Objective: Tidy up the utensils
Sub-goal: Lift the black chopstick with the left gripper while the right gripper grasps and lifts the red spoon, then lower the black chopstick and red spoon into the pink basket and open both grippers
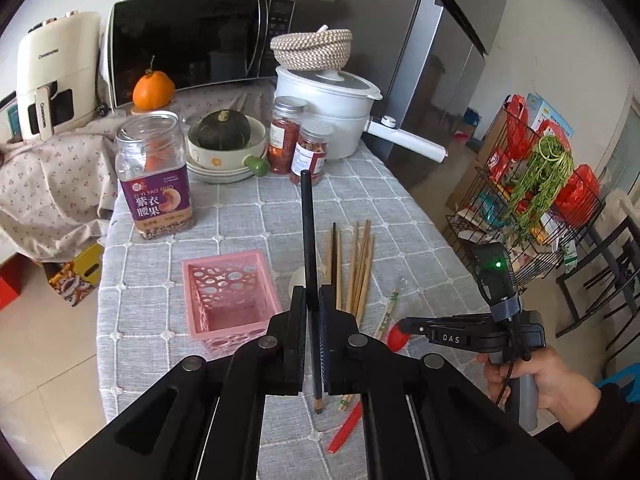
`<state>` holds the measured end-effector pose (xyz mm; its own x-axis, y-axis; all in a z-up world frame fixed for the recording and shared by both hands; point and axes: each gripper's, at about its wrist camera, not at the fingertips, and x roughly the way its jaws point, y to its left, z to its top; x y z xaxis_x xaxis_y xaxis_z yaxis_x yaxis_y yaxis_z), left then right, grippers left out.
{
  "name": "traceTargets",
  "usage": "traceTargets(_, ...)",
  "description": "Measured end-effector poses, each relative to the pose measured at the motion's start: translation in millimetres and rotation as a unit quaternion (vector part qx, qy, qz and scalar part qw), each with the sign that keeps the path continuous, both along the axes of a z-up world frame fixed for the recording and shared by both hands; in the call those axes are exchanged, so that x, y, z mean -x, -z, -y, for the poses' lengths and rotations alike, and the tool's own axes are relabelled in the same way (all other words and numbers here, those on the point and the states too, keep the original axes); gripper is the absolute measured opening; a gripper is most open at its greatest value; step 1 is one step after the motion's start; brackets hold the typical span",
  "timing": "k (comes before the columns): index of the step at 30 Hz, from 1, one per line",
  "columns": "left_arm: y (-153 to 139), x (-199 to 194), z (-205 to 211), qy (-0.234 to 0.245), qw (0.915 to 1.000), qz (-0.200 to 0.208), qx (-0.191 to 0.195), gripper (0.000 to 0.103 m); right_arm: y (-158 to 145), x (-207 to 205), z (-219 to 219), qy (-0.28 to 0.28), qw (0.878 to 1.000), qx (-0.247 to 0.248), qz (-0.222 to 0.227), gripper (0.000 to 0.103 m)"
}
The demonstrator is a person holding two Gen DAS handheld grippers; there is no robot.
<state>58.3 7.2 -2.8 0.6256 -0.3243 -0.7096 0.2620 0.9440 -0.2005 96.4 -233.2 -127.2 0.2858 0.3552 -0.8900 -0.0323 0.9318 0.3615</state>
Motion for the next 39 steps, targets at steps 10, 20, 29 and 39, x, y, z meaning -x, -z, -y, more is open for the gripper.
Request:
traceTargets(10, -55, 31, -26, -0.019, 0.9942, 0.101, 0.031, 0.006, -97, 26, -28, -0.016, 0.987, 0.071, 0.143, 0.002)
traceTargets(20, -86, 41, -47, -0.068, 0.9807, 0.18, 0.031, 0.006, -174, 45, -40, 0.003, 0.957, 0.089, 0.276, 0.002)
traceTargets(29, -68, 15, -63, -0.111, 0.9765, 0.183, 0.025, 0.006, -209, 47, -57, 0.022, 0.934, 0.061, 0.351, 0.002)
traceTargets(39, -28, -32, -64, -0.124, 0.9858, 0.113, 0.004, 0.006, -212, 30, -103, 0.013, 0.916, 0.063, 0.397, 0.002)
